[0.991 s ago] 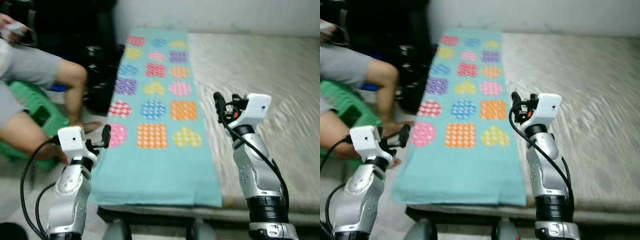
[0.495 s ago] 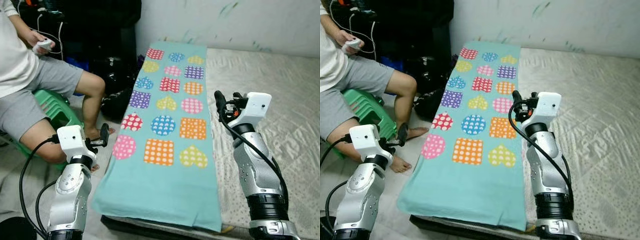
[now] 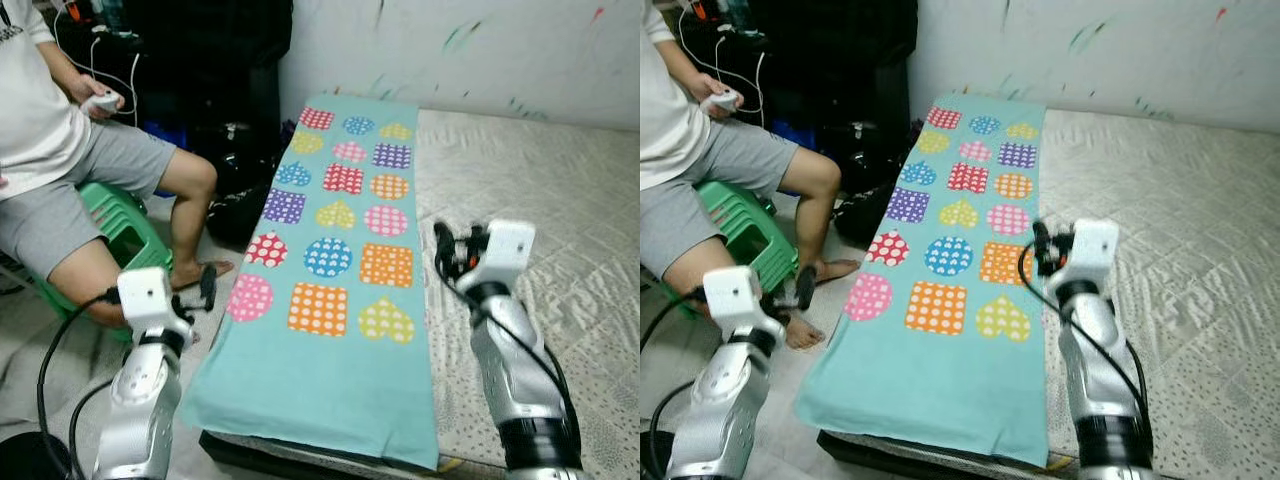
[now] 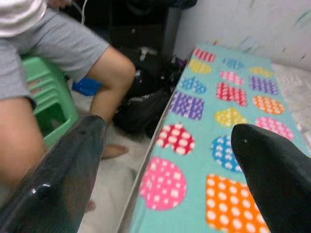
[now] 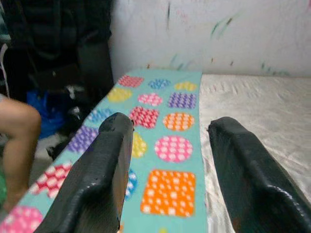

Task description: Clean up the room

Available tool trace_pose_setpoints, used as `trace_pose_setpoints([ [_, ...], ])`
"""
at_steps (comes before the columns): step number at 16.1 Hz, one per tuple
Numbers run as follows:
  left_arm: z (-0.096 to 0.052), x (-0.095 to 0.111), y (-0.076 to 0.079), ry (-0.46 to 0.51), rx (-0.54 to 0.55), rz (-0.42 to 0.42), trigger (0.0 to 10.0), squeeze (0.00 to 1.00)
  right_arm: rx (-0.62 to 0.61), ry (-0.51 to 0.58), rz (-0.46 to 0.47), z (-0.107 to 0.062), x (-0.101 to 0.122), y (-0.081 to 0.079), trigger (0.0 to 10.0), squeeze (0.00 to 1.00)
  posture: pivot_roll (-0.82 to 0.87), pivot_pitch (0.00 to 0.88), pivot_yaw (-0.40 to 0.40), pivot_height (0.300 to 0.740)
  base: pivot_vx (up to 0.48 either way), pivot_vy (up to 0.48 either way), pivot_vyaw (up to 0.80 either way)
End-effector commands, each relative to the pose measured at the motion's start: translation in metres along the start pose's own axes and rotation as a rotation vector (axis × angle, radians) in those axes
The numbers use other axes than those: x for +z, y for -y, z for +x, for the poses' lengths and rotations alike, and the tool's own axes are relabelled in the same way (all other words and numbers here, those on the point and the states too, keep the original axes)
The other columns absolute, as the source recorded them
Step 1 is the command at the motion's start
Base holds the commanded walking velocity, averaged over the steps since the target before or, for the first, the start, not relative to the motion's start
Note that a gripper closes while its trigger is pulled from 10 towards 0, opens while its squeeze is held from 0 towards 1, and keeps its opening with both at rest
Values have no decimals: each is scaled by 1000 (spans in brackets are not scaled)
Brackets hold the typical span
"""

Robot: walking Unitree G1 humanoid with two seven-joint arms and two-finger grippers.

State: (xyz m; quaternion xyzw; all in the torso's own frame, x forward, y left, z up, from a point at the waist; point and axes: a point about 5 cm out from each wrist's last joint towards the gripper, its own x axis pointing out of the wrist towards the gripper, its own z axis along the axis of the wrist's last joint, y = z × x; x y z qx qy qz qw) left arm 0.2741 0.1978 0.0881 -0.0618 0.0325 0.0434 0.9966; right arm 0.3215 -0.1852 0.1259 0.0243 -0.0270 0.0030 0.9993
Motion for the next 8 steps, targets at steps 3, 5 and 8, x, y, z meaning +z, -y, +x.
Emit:
trace_pose_setpoints([
  [3, -1, -7, -8, -27, 28, -6, 10000, 0, -20, -55, -65, -7, -19, 7, 10000, 0, -45, 3, -7, 740, 0, 0, 0],
  [5, 0, -7, -8, -25, 26, -4, 10000, 0, -31, -69, -67, -7, -22, 9, 10000, 0, -47, 2, -5, 740, 0, 0, -800],
  [8, 2, -7, -7, -23, 17, -2, 10000, 0, -35, -55, -72, -5, -22, 10, 10000, 0, -47, 2, -4, 740, 0, 0, -800],
])
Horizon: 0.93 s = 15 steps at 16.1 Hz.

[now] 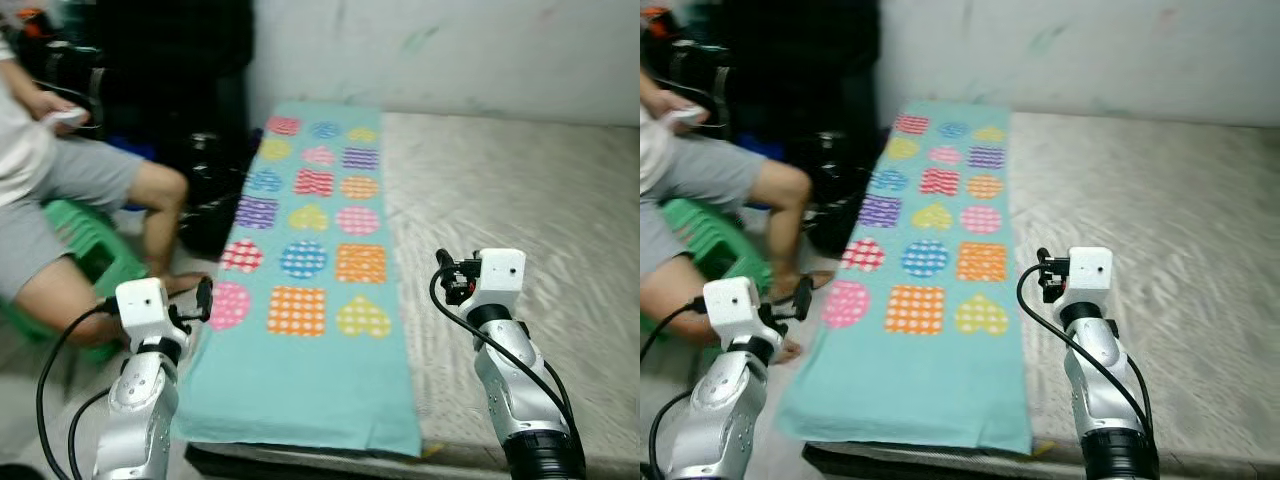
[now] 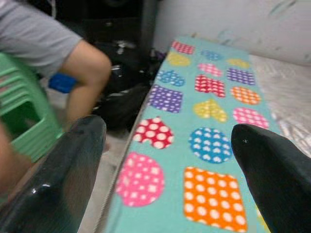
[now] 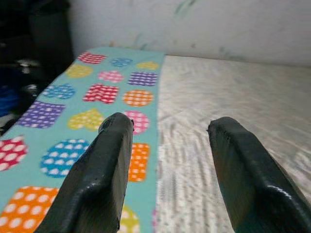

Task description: Clean up the room

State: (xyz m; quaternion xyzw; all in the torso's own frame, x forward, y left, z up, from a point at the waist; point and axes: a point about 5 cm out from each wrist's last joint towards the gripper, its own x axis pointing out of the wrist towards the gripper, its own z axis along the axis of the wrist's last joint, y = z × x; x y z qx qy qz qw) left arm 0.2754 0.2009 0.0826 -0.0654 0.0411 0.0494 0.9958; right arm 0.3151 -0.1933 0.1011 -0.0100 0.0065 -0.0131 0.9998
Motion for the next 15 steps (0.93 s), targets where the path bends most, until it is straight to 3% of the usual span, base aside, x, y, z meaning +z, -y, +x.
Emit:
trace_pose_setpoints([
  [1, 0, -2, -3, -5, 2, 5, 10000, 0, -2, 13, -2, 2, 3, 1, 10000, 0, -48, 2, -4, 740, 0, 0, -800],
  [8, 0, -1, -1, -4, -12, 7, 10000, 0, -14, 30, -9, 4, 5, 4, 10000, 0, -48, 9, -6, 740, 0, 0, -800],
  [15, 0, -1, 0, -6, -21, 17, 10000, 0, 3, 42, -12, 4, 5, 2, 10000, 0, -48, 10, -9, 740, 0, 0, 0],
])
